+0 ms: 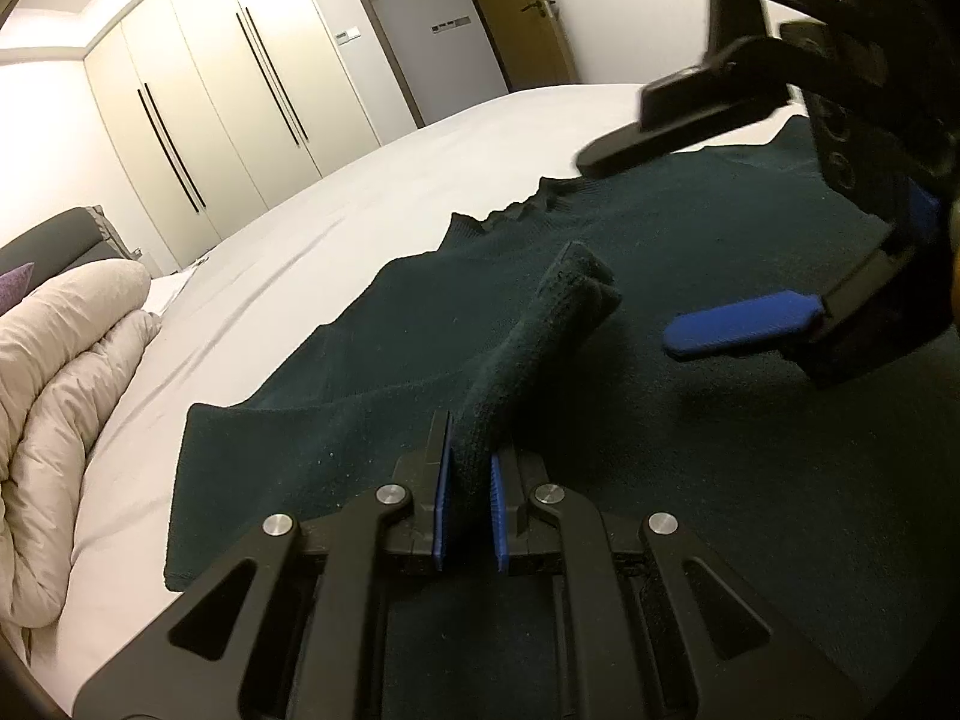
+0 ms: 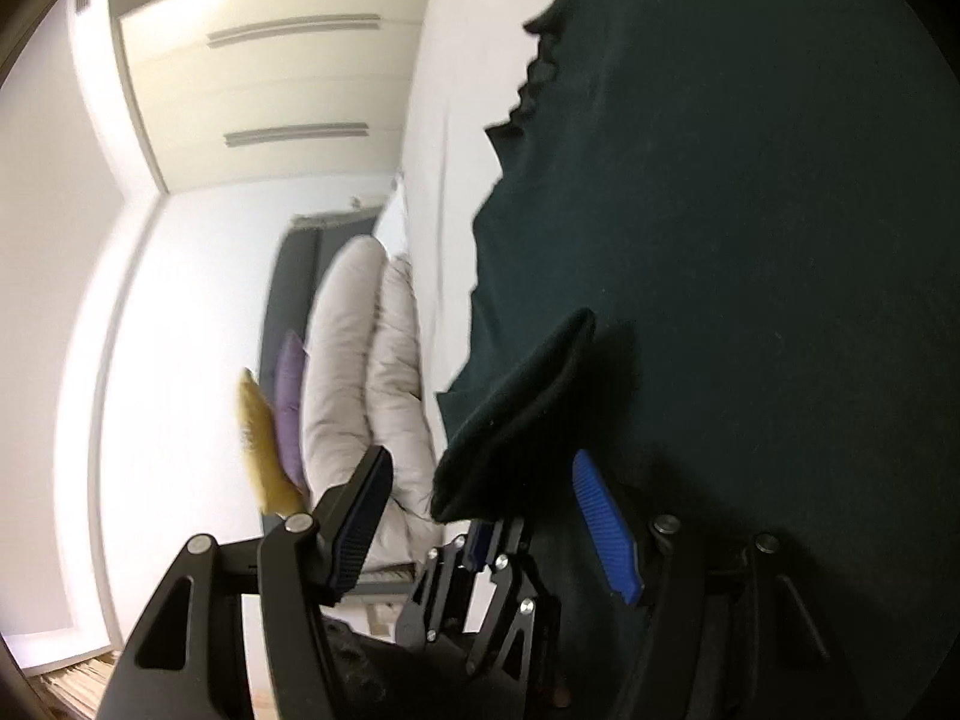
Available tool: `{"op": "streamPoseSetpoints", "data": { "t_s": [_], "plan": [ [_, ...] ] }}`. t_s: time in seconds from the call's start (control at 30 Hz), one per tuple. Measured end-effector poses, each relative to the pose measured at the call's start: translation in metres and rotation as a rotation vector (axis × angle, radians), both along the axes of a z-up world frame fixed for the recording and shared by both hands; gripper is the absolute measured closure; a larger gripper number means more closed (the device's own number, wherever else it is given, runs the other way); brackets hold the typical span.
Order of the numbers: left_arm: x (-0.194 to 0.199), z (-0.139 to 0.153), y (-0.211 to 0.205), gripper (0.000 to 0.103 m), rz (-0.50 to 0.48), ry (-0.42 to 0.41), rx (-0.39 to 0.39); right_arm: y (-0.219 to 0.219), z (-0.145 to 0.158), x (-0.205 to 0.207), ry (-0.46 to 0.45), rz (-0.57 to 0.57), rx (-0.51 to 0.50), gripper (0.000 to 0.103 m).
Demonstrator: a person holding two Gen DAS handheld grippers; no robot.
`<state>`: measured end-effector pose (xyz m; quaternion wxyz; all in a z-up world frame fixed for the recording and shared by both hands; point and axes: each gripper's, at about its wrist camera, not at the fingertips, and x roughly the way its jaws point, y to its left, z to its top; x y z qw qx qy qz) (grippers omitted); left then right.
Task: Fold small clothes
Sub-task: 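Carry the held sleeve across the sweater body with the left tool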
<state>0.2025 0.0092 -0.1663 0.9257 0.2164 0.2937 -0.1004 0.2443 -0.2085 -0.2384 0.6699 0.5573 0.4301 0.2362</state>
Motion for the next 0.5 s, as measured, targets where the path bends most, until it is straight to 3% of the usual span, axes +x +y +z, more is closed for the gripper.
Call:
{"op": "streamPoseSetpoints", "data": {
  "t_s": [0.1,0.23,0.37,0.4,0.5],
  "plan": [
    [-0.004,-0.001,-0.005,0.093,-0.019,-0.017,0.021,0.002,-0.008,0.006,0.063,0.019,-0.049,0.033],
    [-0.006,-0.002,-0.008,0.093,-0.032,-0.021,0.038,0.014,0.000,0.029,0.045,0.064,-0.124,0.037],
    [-0.004,-0.001,-0.005,0.093,-0.031,-0.004,0.021,0.033,0.006,0.040,0.019,0.173,-0.266,0.085],
    [-0.003,-0.001,-0.004,0.093,-0.031,0.006,0.016,0.036,0.010,0.042,0.006,0.182,-0.315,0.091],
    [-0.005,0.004,-0.002,0.091,-0.046,0.038,-0.009,0.035,0.023,0.045,-0.042,0.192,-0.429,0.094]
  ]
}}
